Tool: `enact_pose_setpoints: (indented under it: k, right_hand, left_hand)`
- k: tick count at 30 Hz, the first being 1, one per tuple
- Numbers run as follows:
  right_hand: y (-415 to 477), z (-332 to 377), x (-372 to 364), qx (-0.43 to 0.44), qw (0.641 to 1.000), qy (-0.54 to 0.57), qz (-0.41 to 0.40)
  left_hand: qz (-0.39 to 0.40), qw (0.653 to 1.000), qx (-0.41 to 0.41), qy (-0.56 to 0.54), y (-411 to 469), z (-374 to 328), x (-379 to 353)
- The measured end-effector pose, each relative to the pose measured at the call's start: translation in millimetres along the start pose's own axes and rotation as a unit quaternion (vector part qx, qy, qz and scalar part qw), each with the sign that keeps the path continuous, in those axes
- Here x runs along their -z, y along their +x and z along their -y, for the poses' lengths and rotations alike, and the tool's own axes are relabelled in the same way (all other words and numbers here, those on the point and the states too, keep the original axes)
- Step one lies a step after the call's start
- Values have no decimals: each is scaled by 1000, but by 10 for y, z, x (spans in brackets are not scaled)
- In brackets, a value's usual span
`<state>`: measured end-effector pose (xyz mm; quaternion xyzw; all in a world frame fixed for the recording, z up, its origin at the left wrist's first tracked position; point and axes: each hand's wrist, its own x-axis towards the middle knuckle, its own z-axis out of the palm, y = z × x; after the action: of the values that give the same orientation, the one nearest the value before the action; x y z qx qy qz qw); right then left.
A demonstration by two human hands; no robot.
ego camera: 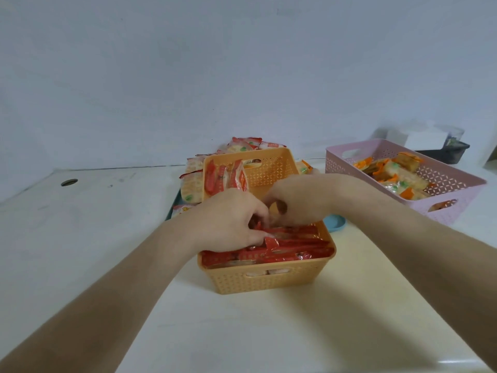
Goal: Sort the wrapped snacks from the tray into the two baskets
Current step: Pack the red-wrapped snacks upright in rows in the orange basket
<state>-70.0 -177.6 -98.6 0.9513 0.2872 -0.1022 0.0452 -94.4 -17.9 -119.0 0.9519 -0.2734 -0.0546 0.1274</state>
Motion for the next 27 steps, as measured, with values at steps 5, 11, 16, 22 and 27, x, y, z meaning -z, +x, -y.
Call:
enact_pose_setpoints:
  k: [5,11,16,22,27]
  right_hand:
    - [-32,-29,1,-40,987,-10,-157]
    - [-195,-133,-96,-17,955,213,-206]
    - [-196,-110,-199,-24,970,121,-211]
    - [-236,-161,-203,-25,971,140,-194]
    - [-287,-101,-135,-22,991,72,-112]
  left_hand:
    - [-4,1000,-17,3,13,-14,-28]
    - [-80,997,-8,0,-52,-6,-108]
    - [-11,1000,4,-27,-50,-26,-43]
    - [44,992,17,-120,-111,55,122]
    - [27,998,56,21,-164,7,166]
